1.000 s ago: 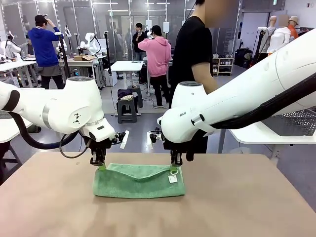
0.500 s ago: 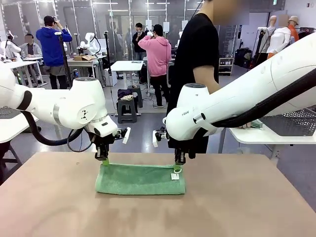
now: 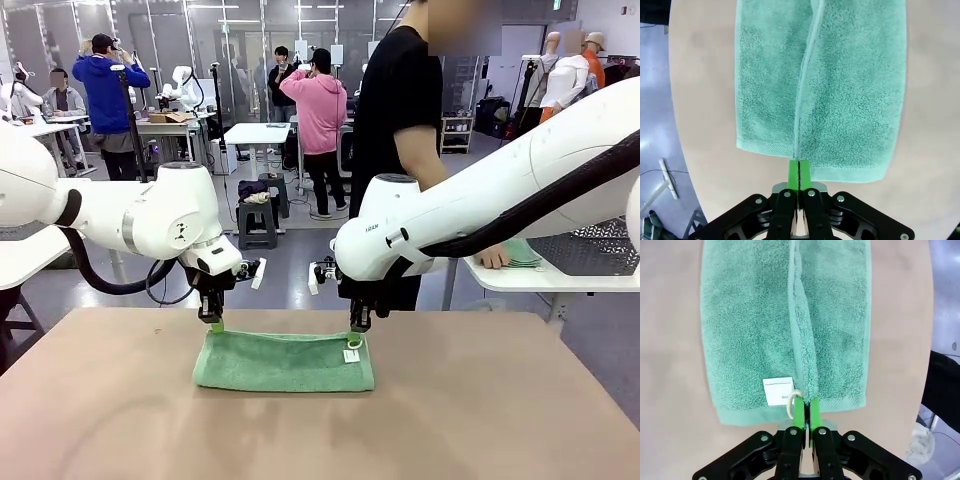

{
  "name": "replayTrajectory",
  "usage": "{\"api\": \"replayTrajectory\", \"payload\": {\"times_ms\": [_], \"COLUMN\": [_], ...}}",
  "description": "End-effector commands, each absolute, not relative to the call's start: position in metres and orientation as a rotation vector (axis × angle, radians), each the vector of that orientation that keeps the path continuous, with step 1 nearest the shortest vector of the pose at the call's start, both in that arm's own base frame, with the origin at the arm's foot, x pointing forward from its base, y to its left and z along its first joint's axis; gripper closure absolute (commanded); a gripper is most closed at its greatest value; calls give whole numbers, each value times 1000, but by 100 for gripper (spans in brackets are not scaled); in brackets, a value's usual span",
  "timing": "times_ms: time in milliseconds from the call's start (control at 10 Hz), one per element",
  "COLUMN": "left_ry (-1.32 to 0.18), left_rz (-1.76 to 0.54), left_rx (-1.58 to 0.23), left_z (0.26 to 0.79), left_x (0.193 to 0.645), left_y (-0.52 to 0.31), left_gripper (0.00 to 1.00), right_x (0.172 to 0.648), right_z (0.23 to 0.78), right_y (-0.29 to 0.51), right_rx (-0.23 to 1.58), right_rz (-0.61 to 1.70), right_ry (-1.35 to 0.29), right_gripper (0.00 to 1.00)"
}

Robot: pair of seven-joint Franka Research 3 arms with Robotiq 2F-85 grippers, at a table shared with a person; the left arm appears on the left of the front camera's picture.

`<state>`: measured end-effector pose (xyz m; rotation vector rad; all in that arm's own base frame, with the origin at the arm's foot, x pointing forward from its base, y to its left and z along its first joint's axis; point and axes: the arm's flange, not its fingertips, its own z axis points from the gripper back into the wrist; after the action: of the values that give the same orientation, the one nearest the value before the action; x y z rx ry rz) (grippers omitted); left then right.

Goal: Fold the towels and place them in the basket.
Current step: When a person lays out a Towel with hook on the table, fold it in half twice.

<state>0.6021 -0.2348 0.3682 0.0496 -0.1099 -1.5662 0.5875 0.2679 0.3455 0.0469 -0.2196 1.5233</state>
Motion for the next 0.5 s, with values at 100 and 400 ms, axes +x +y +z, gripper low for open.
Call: {"api": "replayTrajectory", "payload": {"times_ms": [100,400], "left_ry": [-87,-91], "left_rz": [-1582,-1572], "left_rx": [63,62], "left_z": [365,360], "left_x": [623,640], "left_y": [-236,-236], "left_gripper": [99,99], "right_x": [601,610], "right_z": [340,335], "right_y": [267,268], "right_rx": [54,14], "right_rz": [1514,1491], "right_ry": [-234,-234], "right_gripper": [95,95]}}
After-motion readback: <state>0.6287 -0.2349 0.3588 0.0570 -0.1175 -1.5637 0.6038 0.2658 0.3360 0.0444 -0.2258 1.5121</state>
